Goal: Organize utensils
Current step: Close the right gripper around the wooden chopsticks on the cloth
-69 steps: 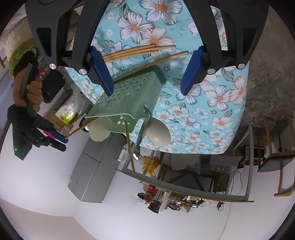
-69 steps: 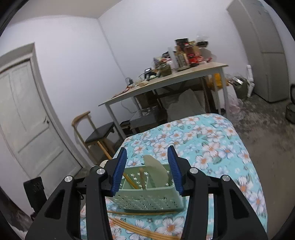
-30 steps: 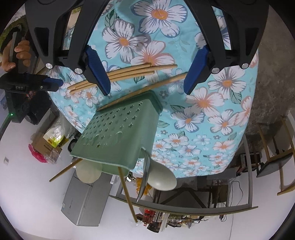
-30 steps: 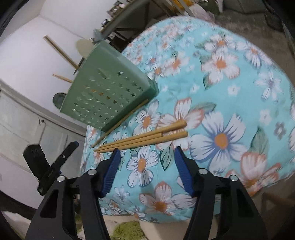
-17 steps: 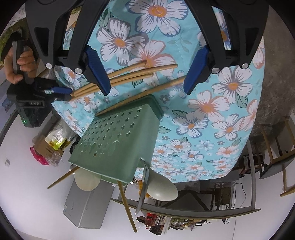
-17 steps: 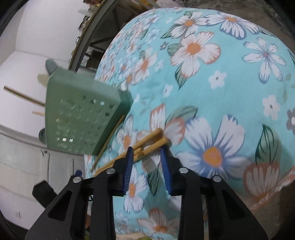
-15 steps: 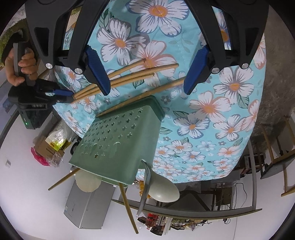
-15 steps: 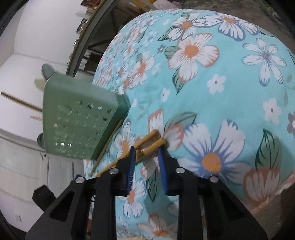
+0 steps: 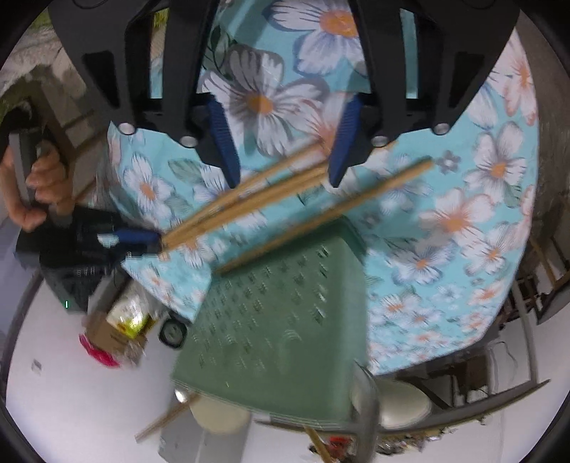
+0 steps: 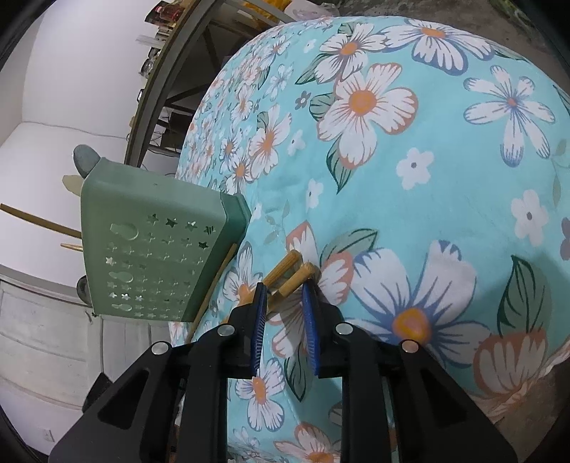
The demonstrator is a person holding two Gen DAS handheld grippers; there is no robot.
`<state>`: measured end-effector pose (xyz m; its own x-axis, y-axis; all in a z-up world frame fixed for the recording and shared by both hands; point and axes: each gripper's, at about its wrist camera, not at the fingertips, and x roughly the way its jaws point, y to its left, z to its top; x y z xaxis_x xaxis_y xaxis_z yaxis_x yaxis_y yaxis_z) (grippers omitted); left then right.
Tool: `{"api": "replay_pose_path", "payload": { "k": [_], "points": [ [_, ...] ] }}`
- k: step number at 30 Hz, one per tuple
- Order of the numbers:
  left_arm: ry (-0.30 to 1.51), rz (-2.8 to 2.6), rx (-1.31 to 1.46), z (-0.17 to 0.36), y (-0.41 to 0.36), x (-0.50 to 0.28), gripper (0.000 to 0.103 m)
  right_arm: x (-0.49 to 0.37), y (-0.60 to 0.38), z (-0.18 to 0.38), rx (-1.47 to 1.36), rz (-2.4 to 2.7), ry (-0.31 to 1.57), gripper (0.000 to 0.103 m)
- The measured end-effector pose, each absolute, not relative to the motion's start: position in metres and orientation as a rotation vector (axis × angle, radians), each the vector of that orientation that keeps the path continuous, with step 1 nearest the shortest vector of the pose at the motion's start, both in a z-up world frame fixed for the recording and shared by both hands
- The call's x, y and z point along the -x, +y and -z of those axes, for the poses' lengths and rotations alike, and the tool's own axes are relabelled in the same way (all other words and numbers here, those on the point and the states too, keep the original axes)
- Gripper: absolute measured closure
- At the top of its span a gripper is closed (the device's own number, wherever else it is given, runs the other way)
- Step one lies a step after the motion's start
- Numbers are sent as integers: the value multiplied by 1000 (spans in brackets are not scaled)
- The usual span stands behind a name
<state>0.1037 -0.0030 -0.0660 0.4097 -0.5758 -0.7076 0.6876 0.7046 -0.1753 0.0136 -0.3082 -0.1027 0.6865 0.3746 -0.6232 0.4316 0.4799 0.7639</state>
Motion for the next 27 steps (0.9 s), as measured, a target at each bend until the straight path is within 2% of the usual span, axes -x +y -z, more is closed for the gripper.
{"api": "replay_pose_path", "payload": {
  "k": [1, 4, 6, 9, 12, 18, 21, 25, 27],
  "points": [
    [829, 803, -163, 68, -5, -103, 56, -11, -306, 101, -1099, 35, 866, 79],
    [824, 819, -187, 70, -9, -101, 57, -13, -298, 94, -1048, 8, 879, 65],
    [832, 830, -208, 71, -13, -101, 59, -17, -292, 89, -1006, -12, 886, 53],
    [837, 834, -245, 75, -17, -99, 61, -20, -287, 86, -984, -25, 888, 45],
    [832, 839, -246, 75, -20, -101, 62, -22, -288, 87, -997, -32, 886, 44],
    [868, 903, -246, 79, -30, -101, 76, -18, -295, 91, -1065, -43, 866, 44],
    [891, 971, -227, 78, -30, -93, 76, -17, -297, 92, -1083, -36, 855, 45],
    [902, 1007, -205, 79, -28, -87, 76, -13, -300, 93, -1091, 3, 842, 54],
    [897, 1009, -202, 80, -27, -85, 76, -14, -300, 94, -1070, 32, 847, 63]
  ]
}}
